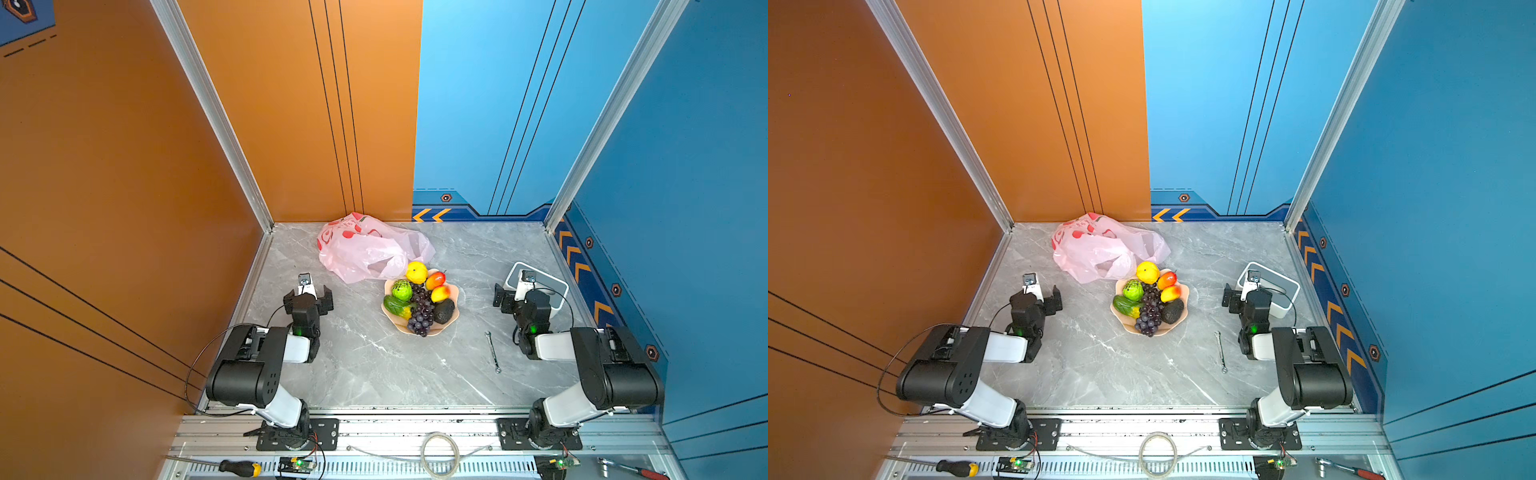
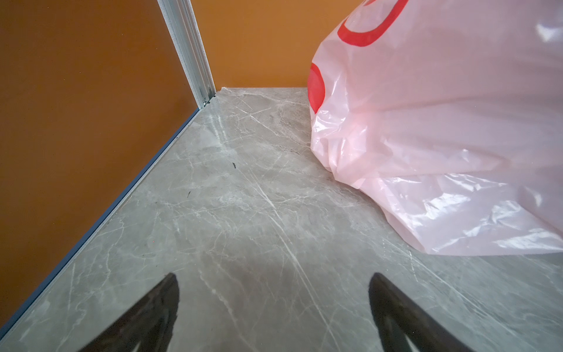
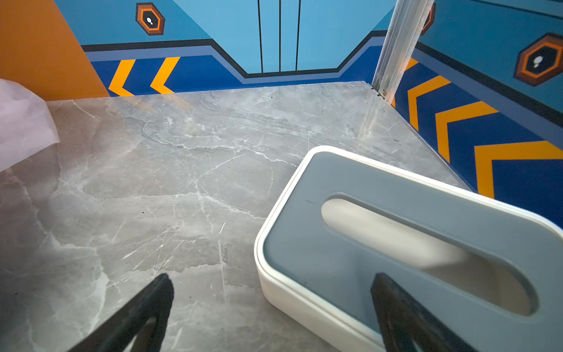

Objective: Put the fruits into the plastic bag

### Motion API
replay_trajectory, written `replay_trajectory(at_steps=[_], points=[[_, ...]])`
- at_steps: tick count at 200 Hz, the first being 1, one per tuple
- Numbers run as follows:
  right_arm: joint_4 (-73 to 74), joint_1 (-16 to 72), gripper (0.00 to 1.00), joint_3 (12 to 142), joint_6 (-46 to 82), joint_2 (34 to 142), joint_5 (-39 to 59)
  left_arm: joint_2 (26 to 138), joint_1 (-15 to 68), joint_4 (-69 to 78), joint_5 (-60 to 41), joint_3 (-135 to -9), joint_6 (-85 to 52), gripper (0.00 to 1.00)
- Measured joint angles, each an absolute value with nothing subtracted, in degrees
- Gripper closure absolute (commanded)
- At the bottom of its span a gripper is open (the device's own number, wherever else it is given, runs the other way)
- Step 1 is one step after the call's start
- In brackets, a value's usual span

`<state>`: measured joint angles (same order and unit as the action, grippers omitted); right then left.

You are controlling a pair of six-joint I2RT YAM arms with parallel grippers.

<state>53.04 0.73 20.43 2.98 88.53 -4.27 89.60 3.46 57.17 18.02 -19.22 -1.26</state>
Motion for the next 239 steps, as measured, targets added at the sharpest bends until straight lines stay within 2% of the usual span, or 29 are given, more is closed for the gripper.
replay_trajectory(at_steps=[100,163,191,239], points=[[52.75,0.73,0.0,20.43,3.73,88.18,-5.65,89.41,3.64,56.36,18.65,-19.33,-1.23,0.02],[45.25,0.75,0.0,20.4,6.5,74.98,-13.41,80.36,5.28,49.39,26.59,-19.66,-1.37,0.02],[39.42,0.56,0.0,20.4,10.81,65.1,-16.78,73.36,5.58,35.94,28.82,-24.21,-4.38,0.02],[22.74,-0.99,0.0,24.69,21.56,49.08,-15.18,65.17,4.95,12.05,29.95,-38.48,-13.26,0.02]])
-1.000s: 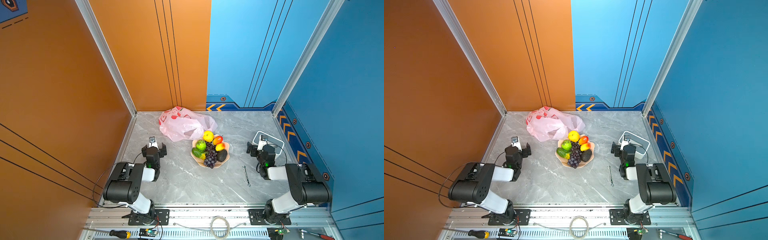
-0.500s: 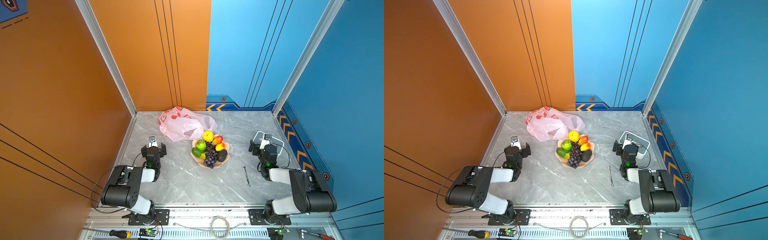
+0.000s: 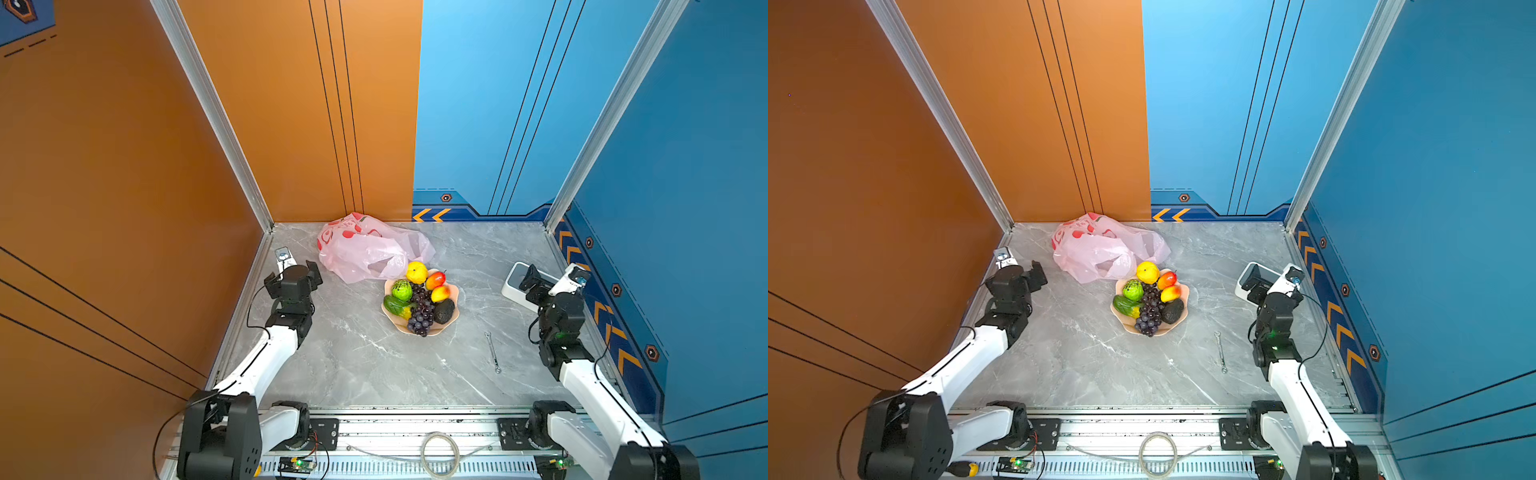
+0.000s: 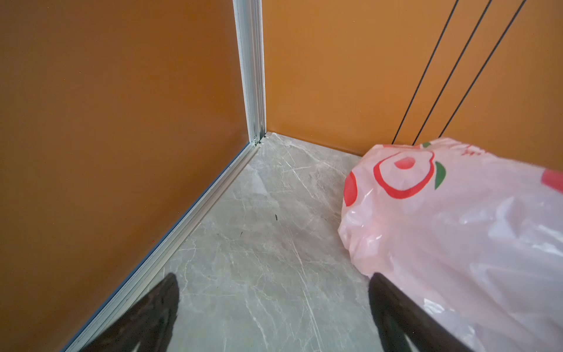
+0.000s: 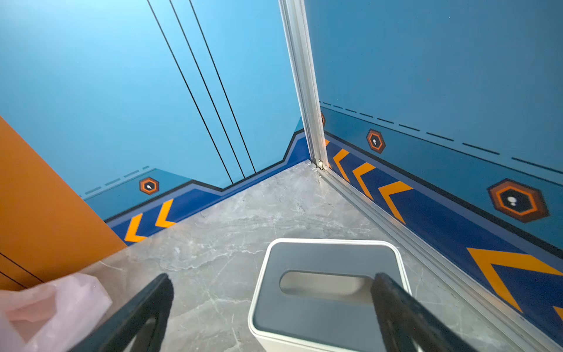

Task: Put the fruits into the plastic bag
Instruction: 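Raise both arms and swing the grippers toward the fruit bowl and bag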

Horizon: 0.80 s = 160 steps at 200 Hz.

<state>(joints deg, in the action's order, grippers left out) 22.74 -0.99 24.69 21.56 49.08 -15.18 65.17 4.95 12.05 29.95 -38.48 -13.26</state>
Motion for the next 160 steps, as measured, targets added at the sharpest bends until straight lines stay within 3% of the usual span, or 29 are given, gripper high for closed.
replay_trajectory(at_steps=[36,68,106,160], points=[[4.89,-2.28,0.0,31.66,29.74,42.22,-8.05,56.66,4.95,-1.21,26.61,-39.0,-20.71,0.02],[-11.03,-2.33,0.0,38.11,32.32,40.16,2.13,47.81,5.04,-11.73,16.73,-40.42,-25.17,0.02],[-26.92,-0.23,0.0,43.77,33.52,38.3,13.06,45.1,5.61,-23.53,3.18,-46.98,-28.95,0.02],[-39.09,6.48,0.0,44.88,35.07,35.83,20.38,42.09,6.31,-32.49,-13.43,-47.35,-34.41,0.02]])
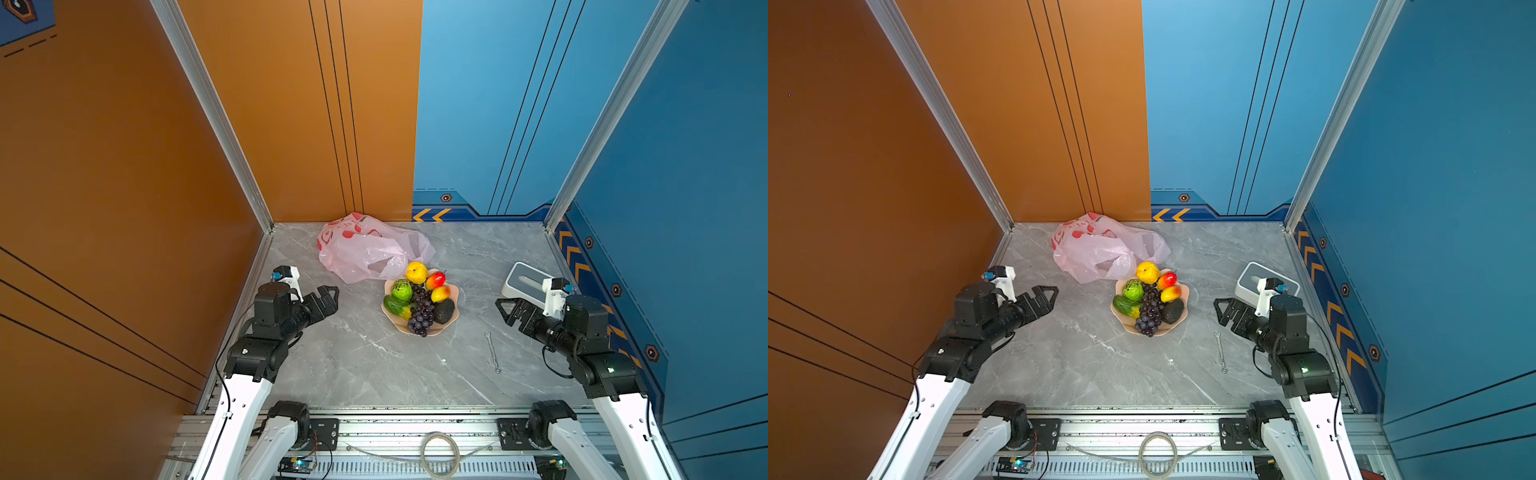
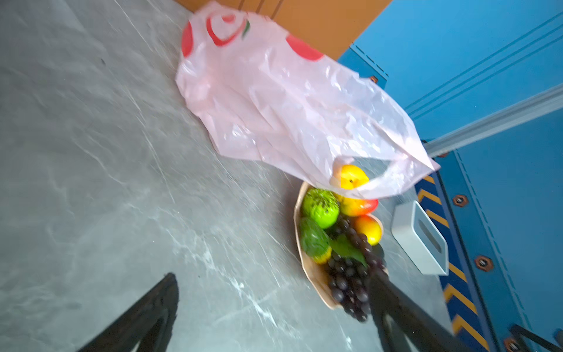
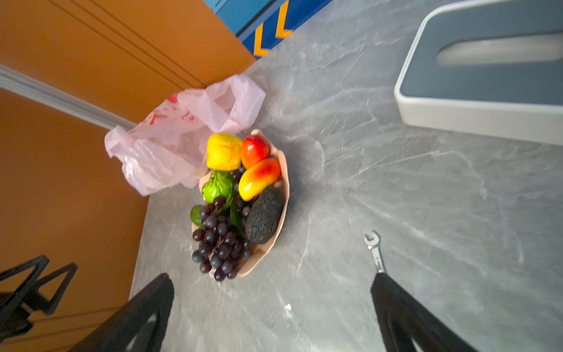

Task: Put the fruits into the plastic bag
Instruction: 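Raise both arms and swing the grippers toward the fruit bowl and bag, then grasp the pink bag's edge with the left gripper and lift it open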

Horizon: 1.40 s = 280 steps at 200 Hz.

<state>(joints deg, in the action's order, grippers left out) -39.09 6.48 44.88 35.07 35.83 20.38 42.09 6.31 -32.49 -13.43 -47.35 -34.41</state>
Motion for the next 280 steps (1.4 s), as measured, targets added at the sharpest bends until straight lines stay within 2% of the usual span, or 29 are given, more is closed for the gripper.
replay_trajectory(at_steps=[24,71,142,232,280], points=[[-40.73,8.86,0.0,44.88,36.62,35.68,22.09,41.19,6.46,-34.96,-17.08,-47.27,-35.24,0.02],[-40.36,12.1,0.0,44.88,38.74,38.72,22.74,40.86,6.46,-37.01,-18.28,-47.22,-35.51,0.02],[-33.54,13.69,0.0,44.91,39.03,46.37,22.76,52.84,6.52,-36.6,-16.67,-48.31,-35.42,0.02],[-28.91,14.66,0.0,44.91,38.81,52.16,23.59,76.34,9.85,-33.65,-13.21,-67.99,-30.83,0.0],[-27.81,15.0,0.0,45.06,38.57,54.24,23.86,86.37,14.79,-33.43,-12.19,-79.83,-30.3,0.04]])
